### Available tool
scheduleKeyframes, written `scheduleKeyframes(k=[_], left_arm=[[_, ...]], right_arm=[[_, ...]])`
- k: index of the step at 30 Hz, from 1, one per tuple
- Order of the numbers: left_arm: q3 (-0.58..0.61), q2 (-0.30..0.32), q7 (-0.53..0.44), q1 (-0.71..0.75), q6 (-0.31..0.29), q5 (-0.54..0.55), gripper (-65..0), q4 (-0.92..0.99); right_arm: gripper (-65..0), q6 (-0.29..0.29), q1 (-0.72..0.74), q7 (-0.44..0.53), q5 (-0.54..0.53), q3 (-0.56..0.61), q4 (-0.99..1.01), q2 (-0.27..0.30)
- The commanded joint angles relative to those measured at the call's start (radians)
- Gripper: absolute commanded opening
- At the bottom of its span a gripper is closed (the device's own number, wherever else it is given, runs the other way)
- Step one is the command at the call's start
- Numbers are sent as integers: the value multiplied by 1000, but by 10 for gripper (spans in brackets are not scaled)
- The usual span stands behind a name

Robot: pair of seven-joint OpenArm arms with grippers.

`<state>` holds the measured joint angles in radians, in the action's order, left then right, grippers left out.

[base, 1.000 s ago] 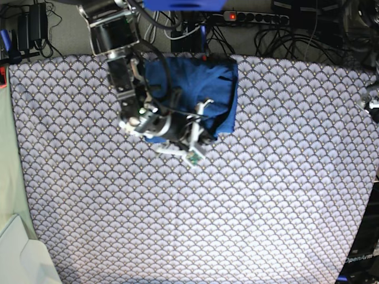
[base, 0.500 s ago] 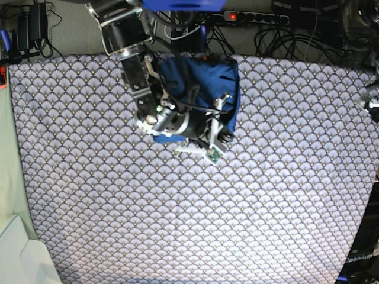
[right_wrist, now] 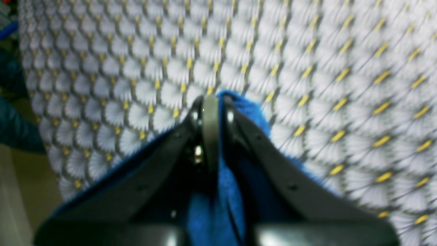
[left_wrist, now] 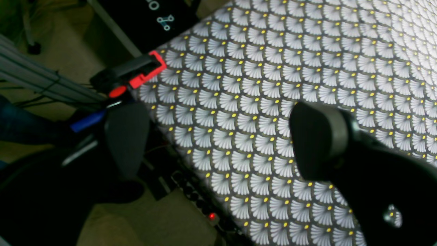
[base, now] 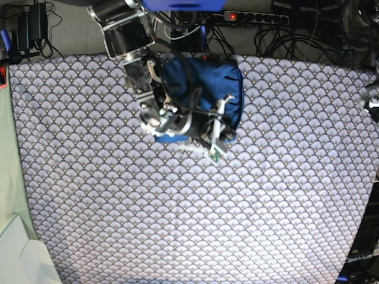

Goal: Fold the T-shirt properly
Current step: 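Grasp the shirt's bottom edge with the right gripper and fold it up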

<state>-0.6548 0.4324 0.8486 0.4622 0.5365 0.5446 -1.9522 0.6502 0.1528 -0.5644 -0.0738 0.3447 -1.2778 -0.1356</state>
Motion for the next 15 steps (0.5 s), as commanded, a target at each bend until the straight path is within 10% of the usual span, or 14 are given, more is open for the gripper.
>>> scheduleKeyframes(k=[1,10,15], left_arm=[[-10,15,-16,0,4,-7,0,-14],[-10,15,-16,0,4,-7,0,-14],[-10,15,-16,2,4,-7,0,-14]], right_arm=[[-650,3,20,27,-19,1,-7,-14],[-635,1,21,45,-19,4,3,-14],[-485,6,15,39,-19,4,-16,-12]])
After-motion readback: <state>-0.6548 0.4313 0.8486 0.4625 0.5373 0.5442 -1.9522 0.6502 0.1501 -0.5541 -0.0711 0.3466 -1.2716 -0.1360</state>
